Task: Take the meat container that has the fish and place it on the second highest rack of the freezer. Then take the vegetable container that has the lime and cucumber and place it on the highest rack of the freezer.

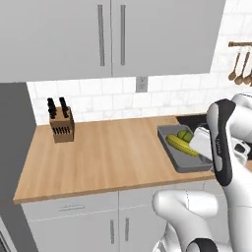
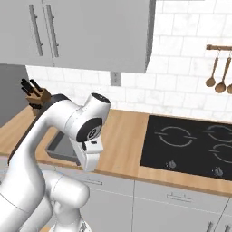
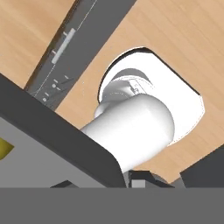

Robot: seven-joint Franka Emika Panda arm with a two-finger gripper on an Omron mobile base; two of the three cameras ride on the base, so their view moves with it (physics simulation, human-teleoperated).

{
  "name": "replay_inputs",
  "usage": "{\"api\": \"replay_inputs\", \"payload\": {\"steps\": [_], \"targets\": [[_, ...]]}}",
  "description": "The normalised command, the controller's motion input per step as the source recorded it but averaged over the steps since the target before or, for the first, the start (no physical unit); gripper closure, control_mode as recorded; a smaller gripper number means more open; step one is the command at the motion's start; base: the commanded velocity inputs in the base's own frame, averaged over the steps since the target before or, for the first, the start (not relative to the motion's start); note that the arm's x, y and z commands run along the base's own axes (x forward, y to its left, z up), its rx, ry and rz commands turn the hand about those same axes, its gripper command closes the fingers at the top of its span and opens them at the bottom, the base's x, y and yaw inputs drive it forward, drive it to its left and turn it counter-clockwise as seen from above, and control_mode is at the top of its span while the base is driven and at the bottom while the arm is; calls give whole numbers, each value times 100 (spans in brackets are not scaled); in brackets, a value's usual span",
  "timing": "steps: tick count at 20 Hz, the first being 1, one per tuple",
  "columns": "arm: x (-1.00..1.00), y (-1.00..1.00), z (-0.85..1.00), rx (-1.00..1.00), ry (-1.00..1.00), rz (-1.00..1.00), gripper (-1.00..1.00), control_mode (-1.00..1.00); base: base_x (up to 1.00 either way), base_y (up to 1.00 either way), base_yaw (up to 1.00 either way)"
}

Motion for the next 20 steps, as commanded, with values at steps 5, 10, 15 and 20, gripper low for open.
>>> {"api": "replay_inputs", "payload": {"steps": [5,10,15,20], "targets": [[0,0,0,0,0,0,100,100,-72,4,47],[0,0,0,0,0,0,100,100,-63,26,49],[0,0,0,0,0,0,100,100,-25,77,52],[0,0,0,0,0,0,100,100,0,100,50]]}}
